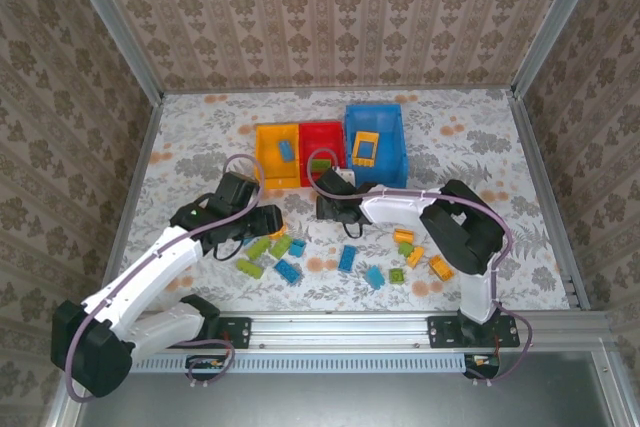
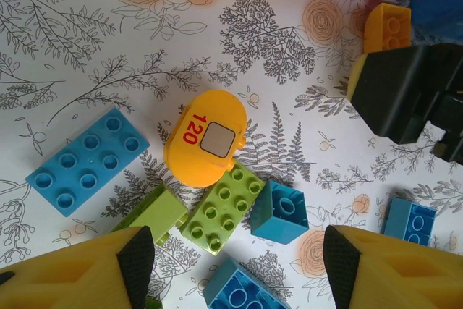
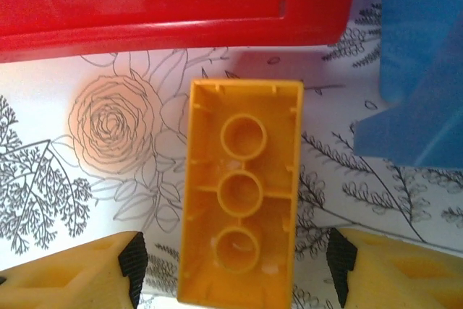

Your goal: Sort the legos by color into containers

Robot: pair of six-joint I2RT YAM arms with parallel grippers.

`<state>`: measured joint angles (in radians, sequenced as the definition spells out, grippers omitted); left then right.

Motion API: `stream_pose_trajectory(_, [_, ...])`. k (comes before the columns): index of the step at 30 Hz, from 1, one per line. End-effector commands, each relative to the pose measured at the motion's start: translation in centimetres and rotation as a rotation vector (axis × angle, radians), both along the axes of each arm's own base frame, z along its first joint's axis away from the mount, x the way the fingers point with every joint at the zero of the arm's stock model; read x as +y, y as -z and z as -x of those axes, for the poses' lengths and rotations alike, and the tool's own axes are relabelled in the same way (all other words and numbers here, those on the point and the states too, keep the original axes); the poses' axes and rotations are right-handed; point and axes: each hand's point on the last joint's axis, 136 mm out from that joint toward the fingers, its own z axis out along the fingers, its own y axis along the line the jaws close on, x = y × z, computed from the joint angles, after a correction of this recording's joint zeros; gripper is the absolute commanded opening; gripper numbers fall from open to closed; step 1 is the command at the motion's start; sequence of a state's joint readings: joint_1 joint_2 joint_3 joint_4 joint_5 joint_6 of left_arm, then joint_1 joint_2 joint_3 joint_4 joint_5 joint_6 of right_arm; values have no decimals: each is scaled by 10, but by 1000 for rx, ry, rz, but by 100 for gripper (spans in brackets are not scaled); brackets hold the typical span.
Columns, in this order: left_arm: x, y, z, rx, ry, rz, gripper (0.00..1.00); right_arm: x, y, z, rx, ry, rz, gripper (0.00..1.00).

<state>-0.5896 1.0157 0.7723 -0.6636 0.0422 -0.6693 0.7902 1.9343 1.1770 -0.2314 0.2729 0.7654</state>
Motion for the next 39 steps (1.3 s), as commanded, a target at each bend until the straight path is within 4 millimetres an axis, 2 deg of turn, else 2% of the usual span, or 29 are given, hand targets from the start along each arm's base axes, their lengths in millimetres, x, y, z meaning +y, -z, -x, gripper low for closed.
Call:
stream_pose_trajectory(1, [2,2,9,12,23,-7,67,4,7,-12,-21,25,17,63])
stream_pose_trajectory(6, [4,1,11,7,20,-5,67,9,10,-9,6,16,-2,39])
stream_pose_trajectory(10, [5,-1,10,0,13,-4,67,5,-7,-1,9,13,-23,29])
stream_pose_trajectory(13, [4,-4,7,-8,11,-2,67,2,-30,10,8,-5,-63,26])
stream_pose_trajectory(15, [1,-9,4,-20,14,7,67,-2,-57,16,-21,-26,-84,24])
stream_pose_trajectory(18, [-7,-17,-4,-38,26,25,67,-25,-94,18,-73,-21,-69,22])
stream_pose_trajectory(21, [-16,-27,-15,-65,38,42,67,-53,-110,6,-86,5,-64,21])
stream_pose_trajectory(24, [-28,-37,-26,-91,55,58,67,-76,-105,-12,-49,30,-54,21])
stream_pose_trajectory(26, [-35,-41,-35,-106,64,62,67,-83,-99,-26,-22,38,-65,21])
stream_pose_trajectory(33, [-54,-48,-48,-128,93,50,66,-89,-64,-61,101,36,-60,25])
stream_pose_trajectory(35, [-52,-45,-48,-119,82,35,66,-89,-59,-68,112,31,-51,29])
stream_pose_trajectory(39, [-41,-34,-46,-85,41,-14,66,-90,-59,-71,111,27,-51,47])
